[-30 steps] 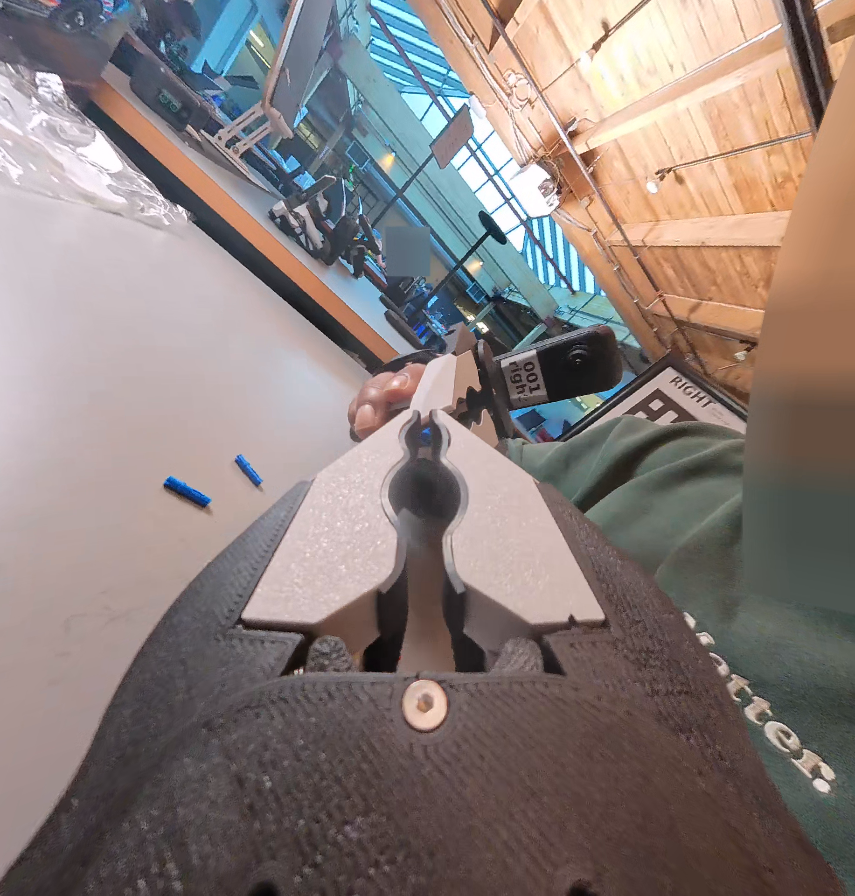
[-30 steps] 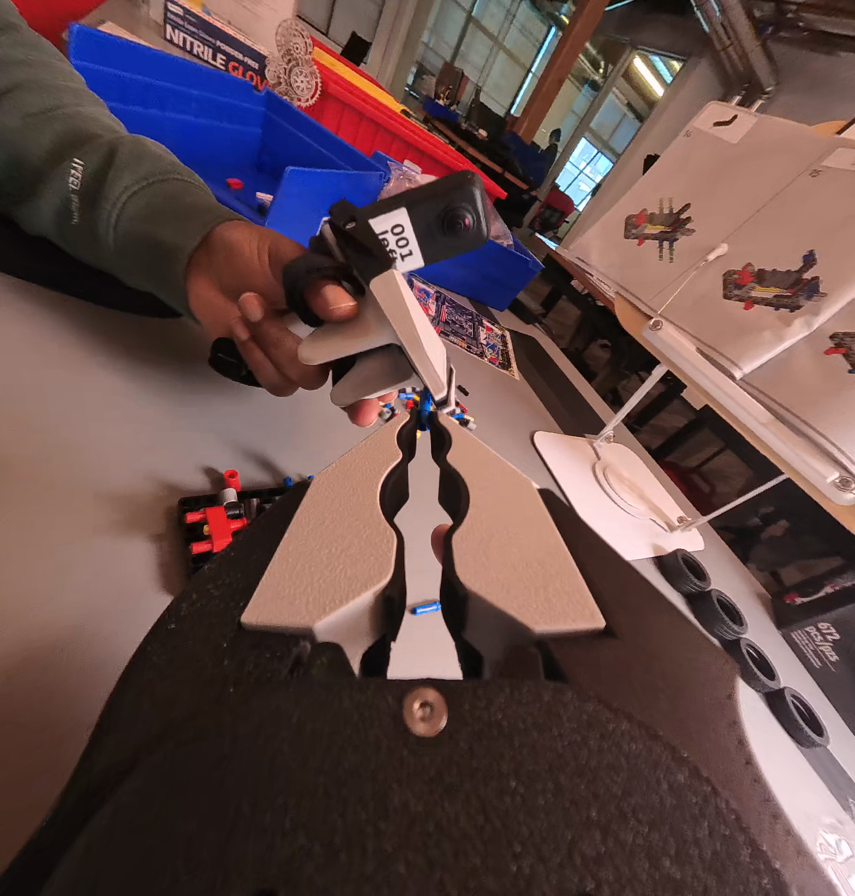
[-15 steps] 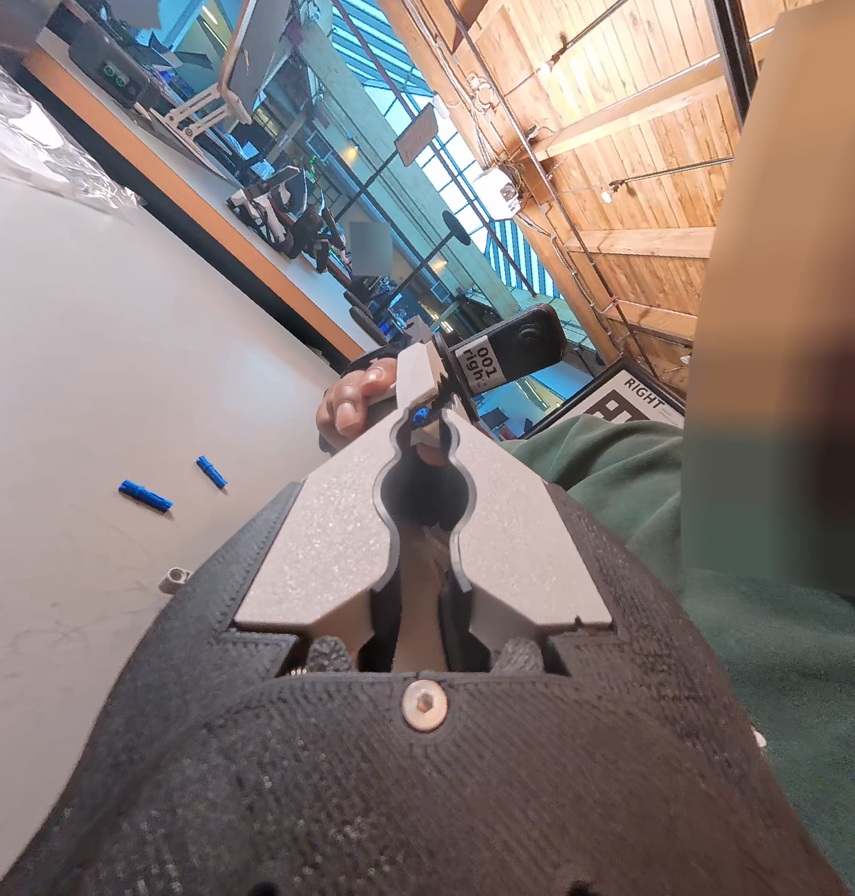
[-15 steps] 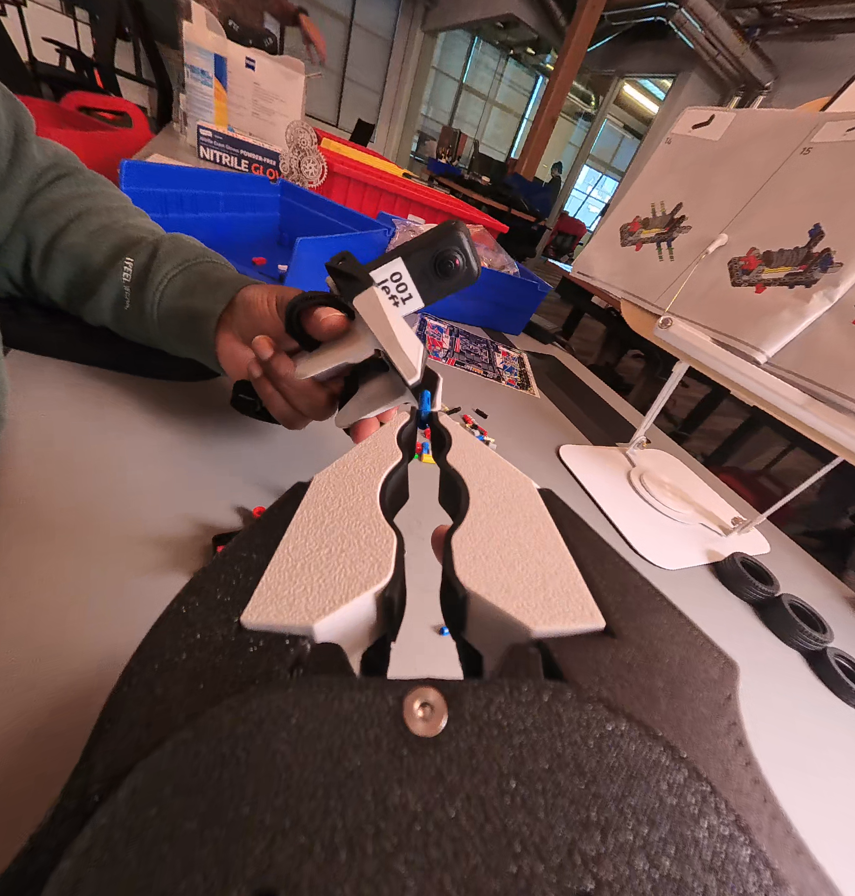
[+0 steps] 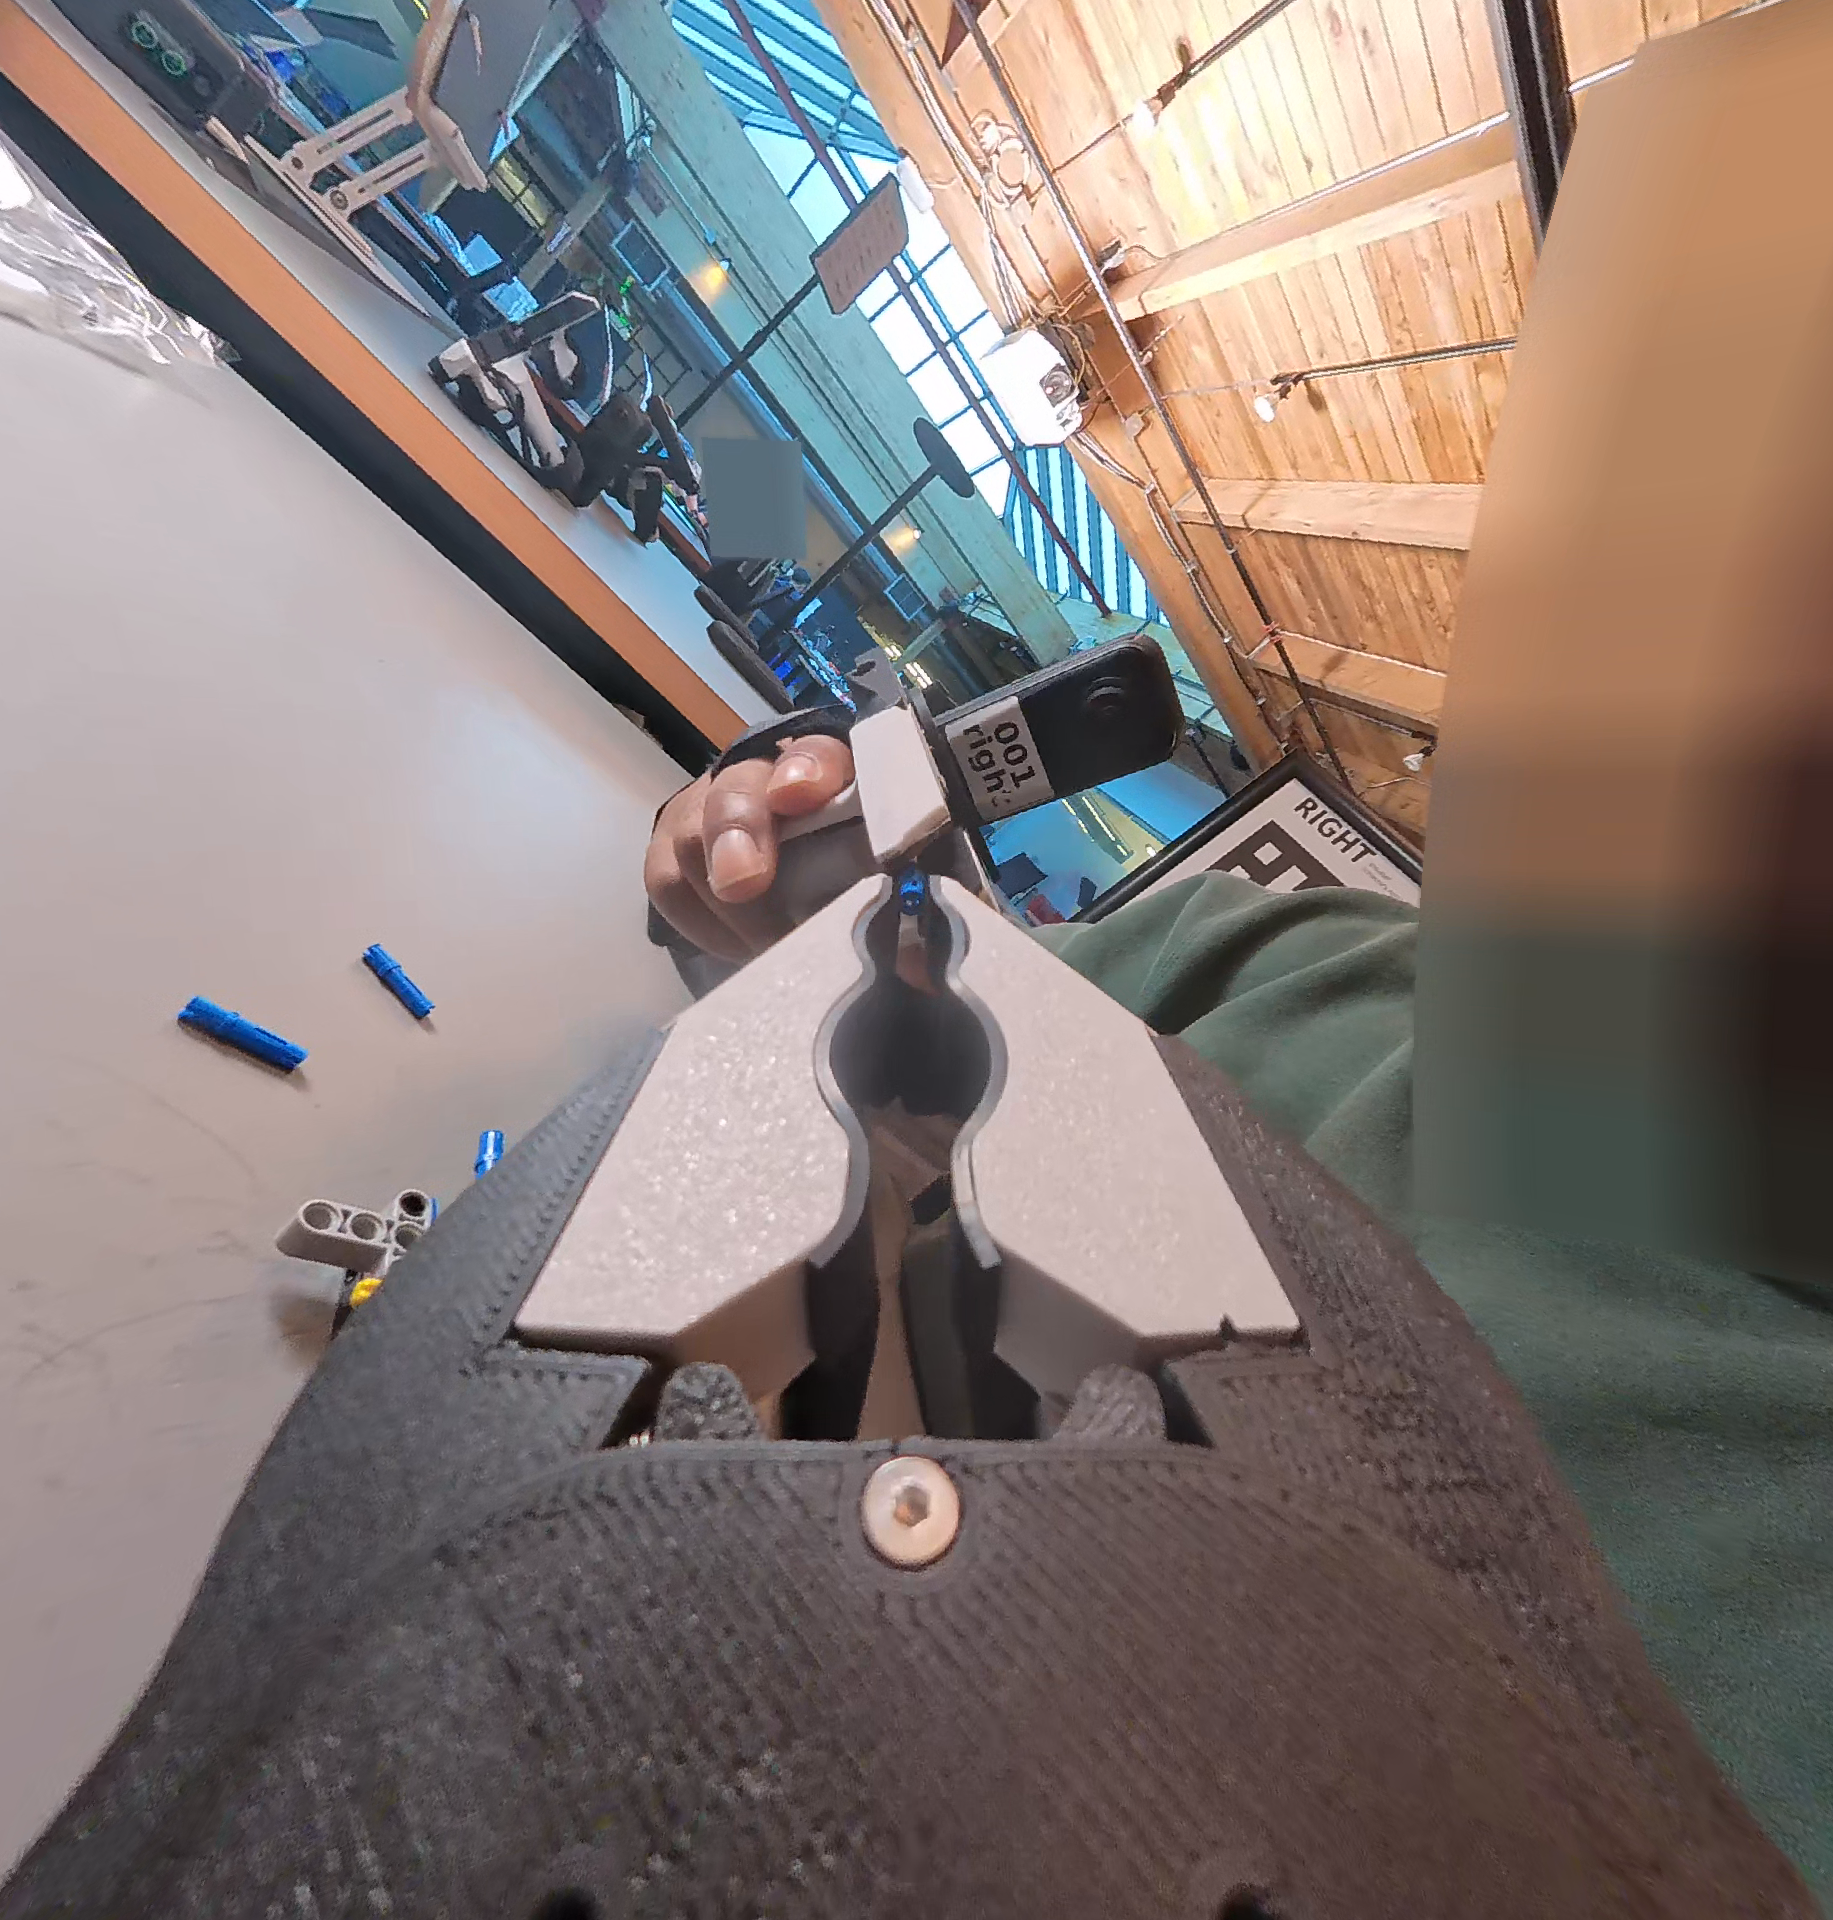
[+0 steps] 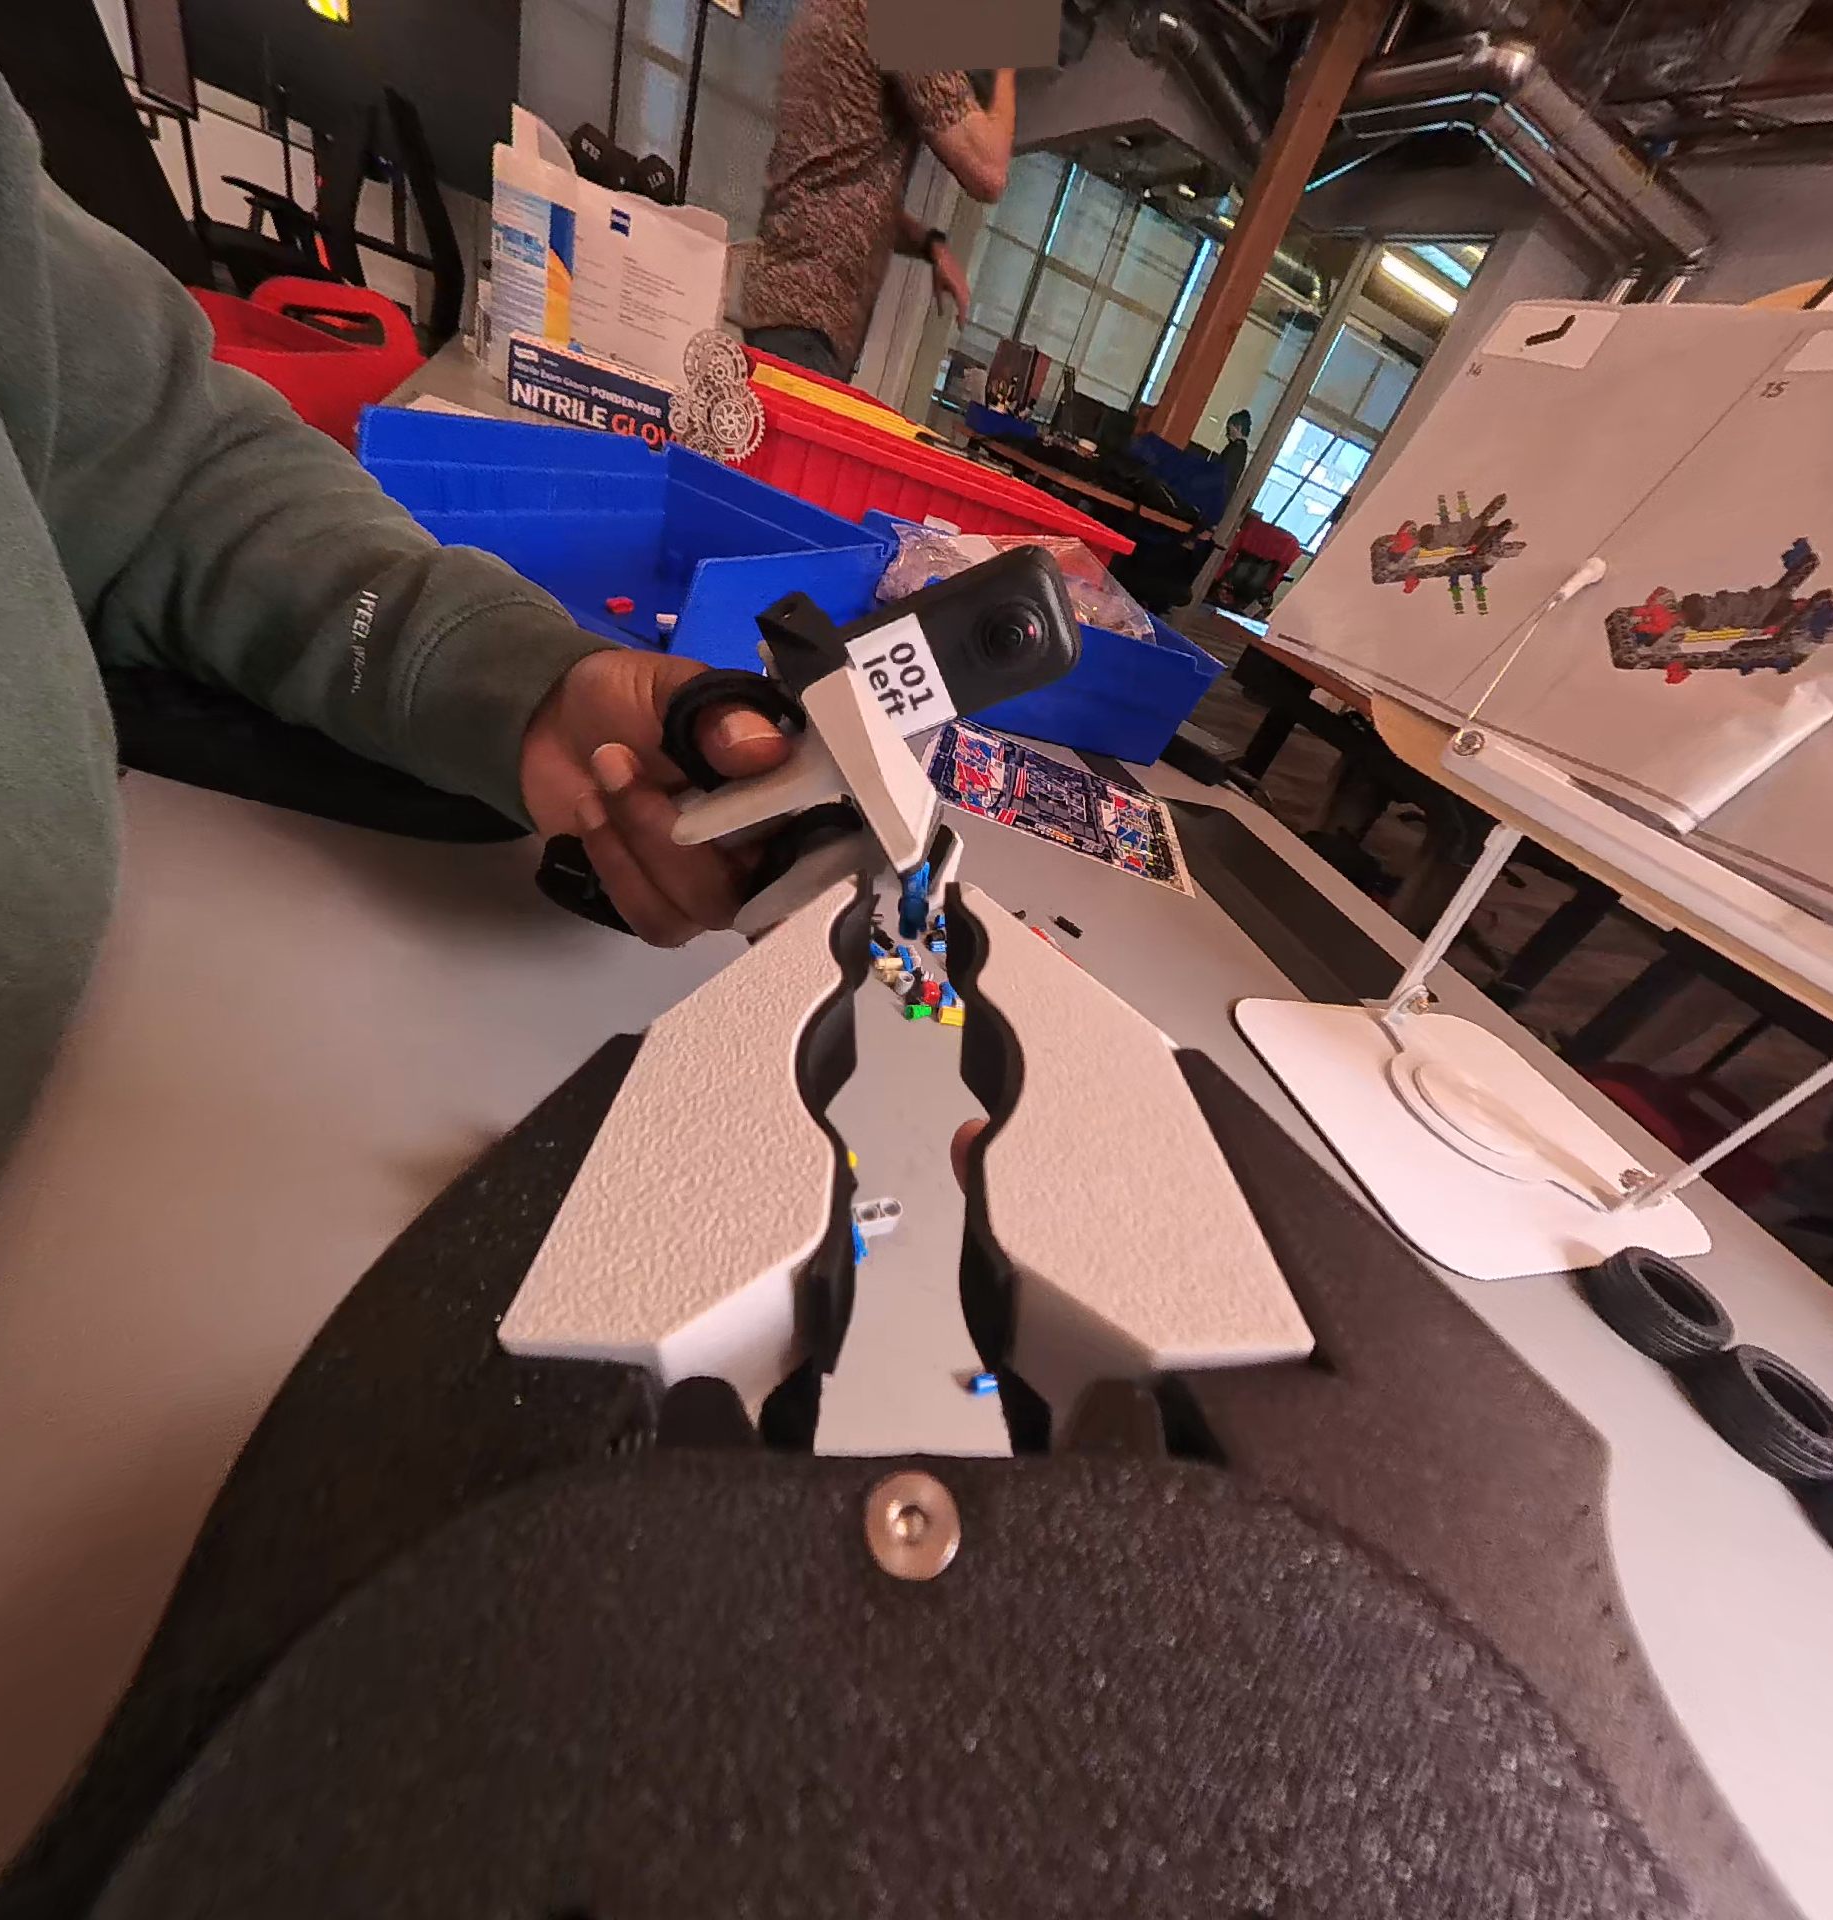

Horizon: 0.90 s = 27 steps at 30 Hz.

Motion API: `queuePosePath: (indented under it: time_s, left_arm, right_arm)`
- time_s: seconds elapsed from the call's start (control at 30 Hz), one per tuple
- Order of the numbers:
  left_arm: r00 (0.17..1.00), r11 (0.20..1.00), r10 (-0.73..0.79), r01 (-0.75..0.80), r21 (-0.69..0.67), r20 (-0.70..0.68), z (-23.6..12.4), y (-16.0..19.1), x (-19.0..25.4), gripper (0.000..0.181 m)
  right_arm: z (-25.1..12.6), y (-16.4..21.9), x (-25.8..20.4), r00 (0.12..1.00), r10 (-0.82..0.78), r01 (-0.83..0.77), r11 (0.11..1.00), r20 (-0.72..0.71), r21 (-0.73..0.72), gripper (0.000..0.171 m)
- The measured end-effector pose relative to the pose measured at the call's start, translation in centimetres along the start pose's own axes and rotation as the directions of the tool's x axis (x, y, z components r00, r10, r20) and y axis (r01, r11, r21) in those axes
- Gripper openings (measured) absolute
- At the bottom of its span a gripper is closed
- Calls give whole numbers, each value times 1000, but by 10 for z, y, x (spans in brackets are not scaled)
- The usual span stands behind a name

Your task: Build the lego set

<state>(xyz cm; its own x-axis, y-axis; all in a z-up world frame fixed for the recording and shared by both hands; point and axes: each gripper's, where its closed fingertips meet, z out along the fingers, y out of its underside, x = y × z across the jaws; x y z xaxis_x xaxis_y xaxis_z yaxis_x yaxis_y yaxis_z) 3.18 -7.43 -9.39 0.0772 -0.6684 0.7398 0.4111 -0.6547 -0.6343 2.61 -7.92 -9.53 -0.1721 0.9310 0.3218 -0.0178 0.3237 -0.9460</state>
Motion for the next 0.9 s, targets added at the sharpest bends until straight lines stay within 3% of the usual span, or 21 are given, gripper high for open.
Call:
queuePosePath:
  time_s: [0.37,0.5,0.57,0.7,0.9]
  left_arm:
    - [1000,1000,-11,11,13,-16,1,-1,2,2]
    - [996,998,61,-61,9,63,-3,-5,-7,6]
    - [961,976,212,-200,-86,176,-14,-5,-20,22]
    - [827,866,453,-319,-385,334,-37,15,-54,24]
    - [750,732,579,-306,-610,319,-31,52,-78,19]
  right_arm:
    - [-1,-2,1,1000,-18,18,1000,-14,3,3]
    - [-1,3,7,999,31,-32,999,-14,-26,3]
    - [-6,4,20,997,71,-72,997,-33,-32,3]
    - [-22,30,32,978,200,-191,972,54,-133,3]
    - [-20,75,12,913,370,-324,914,174,-246,3]
